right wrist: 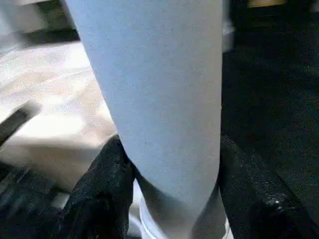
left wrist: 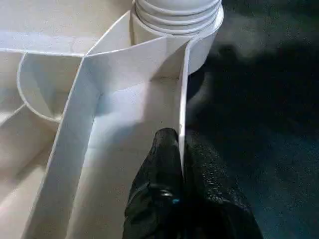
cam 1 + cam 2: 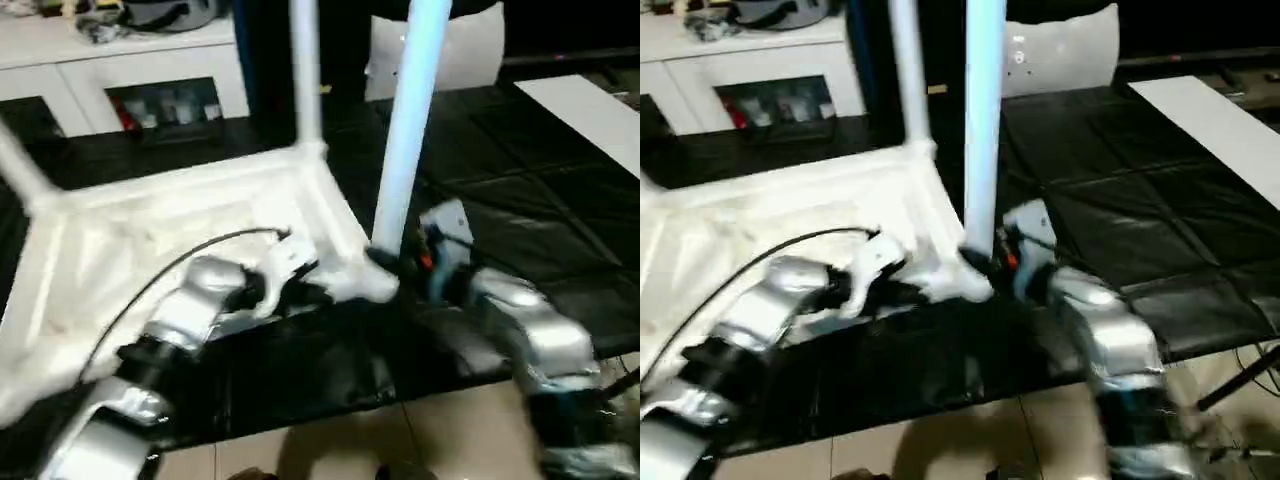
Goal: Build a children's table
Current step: Rotate leg to tighten
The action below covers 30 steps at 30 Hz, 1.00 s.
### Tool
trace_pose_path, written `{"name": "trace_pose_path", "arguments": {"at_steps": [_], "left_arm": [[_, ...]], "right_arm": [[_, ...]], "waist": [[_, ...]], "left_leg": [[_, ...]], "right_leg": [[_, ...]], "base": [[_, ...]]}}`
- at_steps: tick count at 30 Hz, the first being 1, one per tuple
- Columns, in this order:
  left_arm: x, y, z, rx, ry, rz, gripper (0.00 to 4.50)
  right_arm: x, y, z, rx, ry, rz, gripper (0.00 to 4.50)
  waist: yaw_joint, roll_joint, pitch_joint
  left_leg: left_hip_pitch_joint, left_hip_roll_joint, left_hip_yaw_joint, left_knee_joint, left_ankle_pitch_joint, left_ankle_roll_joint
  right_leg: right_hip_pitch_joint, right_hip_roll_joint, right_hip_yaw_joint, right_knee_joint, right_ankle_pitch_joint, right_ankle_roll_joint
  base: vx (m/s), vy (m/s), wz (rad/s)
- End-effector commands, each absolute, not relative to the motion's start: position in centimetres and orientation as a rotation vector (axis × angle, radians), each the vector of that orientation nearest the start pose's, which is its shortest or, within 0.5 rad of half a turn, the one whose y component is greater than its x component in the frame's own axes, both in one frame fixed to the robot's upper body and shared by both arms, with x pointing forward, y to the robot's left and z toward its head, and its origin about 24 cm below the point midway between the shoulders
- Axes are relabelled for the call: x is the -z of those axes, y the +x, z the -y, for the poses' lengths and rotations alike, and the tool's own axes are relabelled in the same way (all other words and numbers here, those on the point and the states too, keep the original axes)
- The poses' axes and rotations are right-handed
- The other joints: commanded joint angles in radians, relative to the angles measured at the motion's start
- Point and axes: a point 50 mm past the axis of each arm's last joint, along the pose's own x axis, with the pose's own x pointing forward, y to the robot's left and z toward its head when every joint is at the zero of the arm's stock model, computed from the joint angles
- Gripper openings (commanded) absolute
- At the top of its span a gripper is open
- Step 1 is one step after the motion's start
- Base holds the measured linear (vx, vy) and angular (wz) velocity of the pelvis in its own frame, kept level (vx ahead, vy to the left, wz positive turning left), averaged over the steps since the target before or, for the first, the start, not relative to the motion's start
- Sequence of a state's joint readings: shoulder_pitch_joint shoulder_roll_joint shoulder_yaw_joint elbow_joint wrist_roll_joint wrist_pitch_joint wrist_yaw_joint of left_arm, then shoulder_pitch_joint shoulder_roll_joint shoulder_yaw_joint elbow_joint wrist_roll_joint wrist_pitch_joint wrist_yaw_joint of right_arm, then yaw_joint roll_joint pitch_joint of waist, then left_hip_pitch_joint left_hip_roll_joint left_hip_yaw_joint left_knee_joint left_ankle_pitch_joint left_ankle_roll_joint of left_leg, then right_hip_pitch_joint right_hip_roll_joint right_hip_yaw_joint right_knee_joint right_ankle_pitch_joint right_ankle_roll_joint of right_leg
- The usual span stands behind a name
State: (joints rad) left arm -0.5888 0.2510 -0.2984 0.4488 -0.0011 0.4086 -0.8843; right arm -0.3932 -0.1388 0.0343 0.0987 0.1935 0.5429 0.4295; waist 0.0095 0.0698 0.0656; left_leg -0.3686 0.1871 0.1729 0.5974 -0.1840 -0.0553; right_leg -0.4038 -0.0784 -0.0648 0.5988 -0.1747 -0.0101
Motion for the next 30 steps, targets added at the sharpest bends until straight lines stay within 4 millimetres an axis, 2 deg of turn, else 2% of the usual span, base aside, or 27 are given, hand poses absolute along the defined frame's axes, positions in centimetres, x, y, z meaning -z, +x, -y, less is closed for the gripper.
{"name": "trace_pose_path", "arguments": {"at_steps": [1,4,5,6,8,11,13,14,17,19,20,22,24,26,27,29,30], "left_arm": [[-7.4,33.2,-6.6,1.008,0.28,-0.358,0.0],[-7.5,33.4,-5.7,0.963,0.266,-0.339,0.0],[-7.6,33.2,-4.8,0.962,0.271,-0.319,0.0],[-7.6,33.2,-4.6,0.963,0.275,-0.315,0.0],[-7.6,33.1,-4.6,0.975,0.278,-0.315,0.0],[-7.5,32.8,-5.4,1.001,0.297,-0.319,0.0],[-7.3,32.6,-6.3,1.035,0.316,-0.319,0.0],[-7.2,32.5,-6.8,1.051,0.321,-0.321,0.0],[-6.8,32.0,-8.3,1.128,0.348,-0.336,0.0],[-6.7,31.7,-8.9,1.176,0.368,-0.33,0.0],[-6.7,31.3,-9.3,1.226,0.376,-0.327,0.0],[-6.6,31.1,-9.8,1.262,0.381,-0.339,0.0],[-6.5,30.7,-10.4,1.328,0.411,-0.348,0.0],[-6.4,30.0,-11.2,1.444,0.438,-0.356,0.0],[-6.6,29.7,-11.5,1.5,0.439,-0.357,0.0],[-6.7,29.6,-11.7,1.534,0.44,-0.357,0.0],[-6.7,29.4,-12.0,1.584,0.445,-0.371,0.0]], "right_arm": [[-6.6,30.4,6.3,-0.694,0.117,-0.336,2.04],[-6.4,30.8,5.4,-0.617,0.113,-0.335,2.04],[-6.5,30.9,4.4,-0.582,0.129,-0.312,2.04],[-6.6,30.9,4.2,-0.572,0.127,-0.297,2.38],[-7.0,31.1,4.5,-0.546,0.097,-0.239,2.71],[-7.7,31.5,6.1,-0.496,0.139,-0.15,2.94],[-8.2,31.4,7.3,-0.539,0.15,-0.1,3.16],[-8.4,31.3,7.8,-0.573,0.155,-0.081,3.22],[-8.7,30.6,9.8,-0.696,0.162,-0.05,3.56],[-8.8,30.2,10.8,-0.757,0.139,-0.047,3.63],[-8.8,29.9,11.5,-0.806,0.118,-0.055,3.74],[-8.8,29.5,12.4,-0.869,0.088,-0.068,3.86],[-8.7,29.1,13.3,-0.942,0.052,-0.085,3.96],[-8.8,28.4,14.5,-1.065,0.012,-0.122,3.96],[-8.9,28.0,14.9,-1.137,-0.002,-0.141,3.96],[-9.0,27.8,15.1,-1.182,-0.008,-0.152,3.96],[-9.1,27.4,15.5,-1.258,-0.016,-0.18,3.96]], "waist": [[0.004,-0.009,-0.053],[0.004,-0.007,-0.058],[0.002,-0.003,-0.058],[0.001,-0.007,-0.057],[0.004,-0.007,-0.057],[0.004,-0.006,-0.053],[0.006,-0.005,-0.055],[0.006,-0.003,-0.055],[0.006,-0.005,-0.058],[0.006,-0.003,-0.06],[0.008,-0.004,-0.061],[0.016,-0.003,-0.064],[0.021,-0.005,-0.062],[0.032,-0.002,-0.059],[0.036,-0.006,-0.058],[0.045,-0.002,-0.056],[0.051,-0.004,-0.057]], "left_leg": [[0.007,0.019,-0.017,-0.08,-0.274,-0.005],[0.005,0.022,-0.015,-0.08,-0.238,0.009],[0.002,0.023,-0.015,-0.08,-0.218,0.014],[0.0,0.021,-0.013,-0.08,-0.212,0.021],[0.001,0.02,-0.013,-0.08,-0.212,0.031],[0.001,0.022,-0.013,-0.084,-0.225,0.041],[0.001,0.023,-0.015,-0.085,-0.225,0.049],[-0.003,0.024,-0.016,-0.085,-0.217,0.06],[-0.007,0.024,-0.014,-0.079,-0.169,0.092],[-0.011,0.023,-0.014,-0.075,-0.137,0.111],[-0.007,0.024,-0.013,-0.073,-0.136,0.122],[-0.009,0.026,-0.013,-0.07,-0.106,0.137],[-0.008,0.03,-0.011,-0.069,-0.111,0.142],[-0.003,0.033,-0.011,-0.072,-0.152,0.131],[-0.001,0.035,-0.008,-0.073,-0.168,0.123],[-0.001,0.039,-0.009,-0.076,-0.184,0.114],[0.002,0.039,-0.008,-0.075,-0.19,0.112]], "right_leg": [[0.038,-0.054,0.034,-0.095,-0.423,-0.144],[0.044,-0.054,0.037,-0.09,-0.32,-0.162],[0.044,-0.054,0.038,-0.085,-0.267,-0.178],[0.046,-0.054,0.038,-0.086,-0.25,-0.184],[0.05,-0.056,0.038,-0.086,-0.259,-0.183],[0.048,-0.057,0.038,-0.089,-0.279,-0.177],[0.051,-0.058,0.038,-0.088,-0.268,-0.179],[0.054,-0.059,0.038,-0.085,-0.244,-0.183],[0.06,-0.059,0.038,-0.077,-0.157,-0.209],[0.062,-0.06,0.036,-0.07,-0.107,-0.233],[0.06,-0.059,0.035,-0.072,-0.1,-0.238],[0.061,-0.059,0.036,-0.064,-0.064,-0.247],[0.055,-0.059,0.036,-0.065,-0.082,-0.252],[0.051,-0.061,0.036,-0.071,-0.149,-0.247],[0.048,-0.059,0.037,-0.071,-0.165,-0.247],[0.048,-0.061,0.038,-0.07,-0.186,-0.243],[0.046,-0.06,0.037,-0.07,-0.194,-0.244]], "base": [[0.0,0.0,0.0],[0.0,0.0,0.0],[0.0,0.0,0.0],[0.0,0.0,0.0],[0.0,0.0,0.0],[0.0,0.0,0.0],[0.0,0.0,0.0],[0.0,0.0,0.0],[0.0,0.0,0.0],[0.0,0.0,0.0],[0.0,0.0,0.0],[0.0,0.0,0.0],[0.0,0.0,0.0],[0.0,0.0,0.0],[0.0,0.0,0.0],[0.0,0.0,0.0],[0.0,0.0,0.0]]}}
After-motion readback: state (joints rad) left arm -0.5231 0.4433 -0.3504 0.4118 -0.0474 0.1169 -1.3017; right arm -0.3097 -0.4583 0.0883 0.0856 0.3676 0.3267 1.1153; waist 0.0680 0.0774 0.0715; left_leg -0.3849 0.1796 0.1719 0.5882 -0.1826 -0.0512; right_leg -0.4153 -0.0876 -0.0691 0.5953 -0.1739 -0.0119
